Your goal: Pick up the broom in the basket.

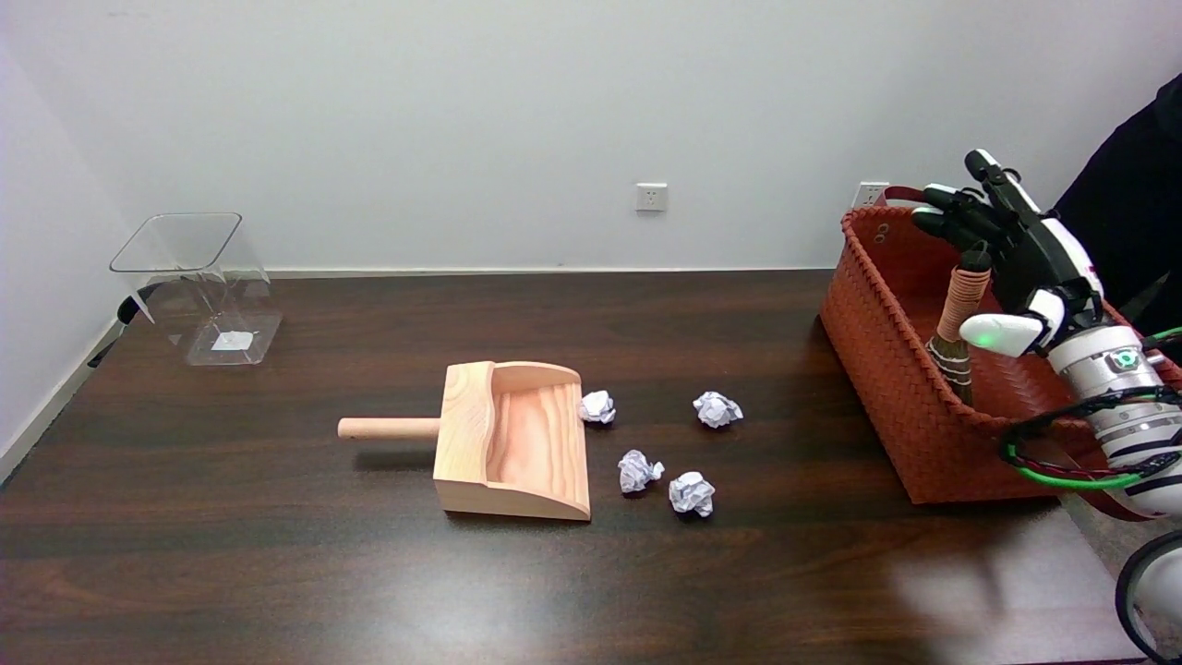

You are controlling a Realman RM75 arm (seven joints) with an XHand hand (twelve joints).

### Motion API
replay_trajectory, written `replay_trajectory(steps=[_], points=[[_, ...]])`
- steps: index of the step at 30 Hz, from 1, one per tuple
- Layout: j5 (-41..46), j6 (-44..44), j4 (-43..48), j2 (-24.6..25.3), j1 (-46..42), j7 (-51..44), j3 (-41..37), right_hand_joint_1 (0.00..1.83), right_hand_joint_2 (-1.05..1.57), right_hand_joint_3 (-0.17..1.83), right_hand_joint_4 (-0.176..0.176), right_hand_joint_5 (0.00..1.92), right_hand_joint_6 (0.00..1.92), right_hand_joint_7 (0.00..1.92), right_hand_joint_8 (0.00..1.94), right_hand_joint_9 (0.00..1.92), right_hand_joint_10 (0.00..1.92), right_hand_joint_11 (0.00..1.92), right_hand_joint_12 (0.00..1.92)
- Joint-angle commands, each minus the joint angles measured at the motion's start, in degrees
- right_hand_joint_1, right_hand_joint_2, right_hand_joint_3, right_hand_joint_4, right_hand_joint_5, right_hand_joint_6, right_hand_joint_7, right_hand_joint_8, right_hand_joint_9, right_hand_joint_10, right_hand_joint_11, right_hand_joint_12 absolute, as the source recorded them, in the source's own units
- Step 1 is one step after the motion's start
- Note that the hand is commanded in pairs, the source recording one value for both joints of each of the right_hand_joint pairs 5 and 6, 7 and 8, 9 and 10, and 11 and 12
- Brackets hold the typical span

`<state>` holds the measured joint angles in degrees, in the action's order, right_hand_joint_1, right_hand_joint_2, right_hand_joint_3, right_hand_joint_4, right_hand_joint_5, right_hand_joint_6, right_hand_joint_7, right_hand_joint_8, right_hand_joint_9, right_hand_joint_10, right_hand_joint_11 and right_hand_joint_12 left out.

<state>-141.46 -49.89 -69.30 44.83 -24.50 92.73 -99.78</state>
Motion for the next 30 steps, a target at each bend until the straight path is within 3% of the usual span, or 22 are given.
replay_trajectory(steps=[1, 15, 30], points=[[-0.26, 5.52, -7.89, 0.44, -5.44, -5.14, -4.01, 1.18, -0.61, 0.99, 0.000, 0.04, 0.04, 0.40, 0.40, 0.51, 0.51, 0.39, 0.39], [-0.26, 6.93, -11.00, 0.90, -6.31, -5.20, -2.96, 1.20, -0.54, 0.92, 0.000, 0.05, 0.05, 0.41, 0.41, 0.53, 0.53, 0.45, 0.45], [-0.26, 7.20, -12.22, 1.64, -7.61, -4.66, -3.22, 1.19, -0.48, 0.98, 0.000, 0.06, 0.06, 0.43, 0.43, 0.61, 0.61, 0.68, 0.68]])
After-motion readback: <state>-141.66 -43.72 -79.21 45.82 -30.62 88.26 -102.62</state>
